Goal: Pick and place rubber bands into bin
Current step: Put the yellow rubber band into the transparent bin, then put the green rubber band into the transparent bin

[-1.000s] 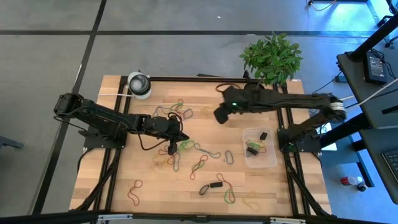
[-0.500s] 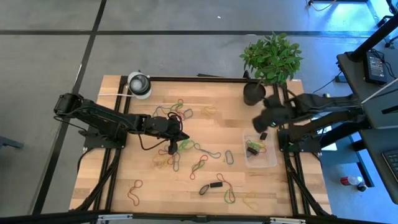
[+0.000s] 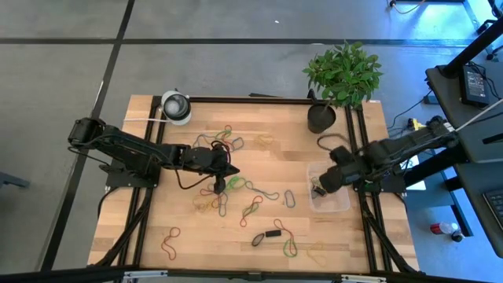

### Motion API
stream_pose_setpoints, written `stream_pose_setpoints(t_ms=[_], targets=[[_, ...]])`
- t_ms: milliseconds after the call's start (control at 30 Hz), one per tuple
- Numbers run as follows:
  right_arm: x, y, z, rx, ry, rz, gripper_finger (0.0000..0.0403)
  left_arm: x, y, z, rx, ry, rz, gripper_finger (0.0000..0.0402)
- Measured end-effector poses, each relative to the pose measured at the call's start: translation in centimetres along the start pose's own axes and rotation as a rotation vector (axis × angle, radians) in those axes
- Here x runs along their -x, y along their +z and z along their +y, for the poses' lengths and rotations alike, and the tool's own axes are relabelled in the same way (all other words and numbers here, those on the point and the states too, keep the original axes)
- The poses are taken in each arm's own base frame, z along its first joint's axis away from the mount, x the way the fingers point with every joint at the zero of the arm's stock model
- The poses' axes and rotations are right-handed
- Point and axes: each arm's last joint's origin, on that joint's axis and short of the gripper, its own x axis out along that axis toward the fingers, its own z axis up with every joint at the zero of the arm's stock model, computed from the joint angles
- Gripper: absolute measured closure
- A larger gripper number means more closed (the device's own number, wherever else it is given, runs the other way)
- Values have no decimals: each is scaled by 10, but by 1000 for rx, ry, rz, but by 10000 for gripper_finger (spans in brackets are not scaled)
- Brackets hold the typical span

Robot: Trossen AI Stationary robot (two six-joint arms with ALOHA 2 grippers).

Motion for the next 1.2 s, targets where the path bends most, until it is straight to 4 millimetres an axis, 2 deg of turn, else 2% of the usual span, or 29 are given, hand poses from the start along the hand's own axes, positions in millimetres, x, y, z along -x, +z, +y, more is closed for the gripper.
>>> stream_pose_setpoints(t_ms=[167, 267, 367, 533, 967, 1100, 1200], targets=[[-47, -12, -7, -24, -80, 105, 403, 0, 0, 0, 0, 0, 0, 400], [-71, -15, -7, -29, -40, 106, 402, 0, 0, 0, 0, 0, 0, 400], [-85, -14, -3, -44, 38, 95, 395, 0, 0, 0, 0, 0, 0, 400], [-88, -12, -1, -51, 76, 20, 370, 0, 0, 0, -9, 1, 0, 400], [-87, -13, -5, -41, 31, 74, 268, 0, 0, 0, -9, 0, 0, 400], [-85, -13, -6, -30, 44, 71, 263, 0, 0, 0, -17, 14, -5, 400], [-79, -13, -8, 10, 82, 65, 277, 0, -1, 0, -22, 4, 6, 392]])
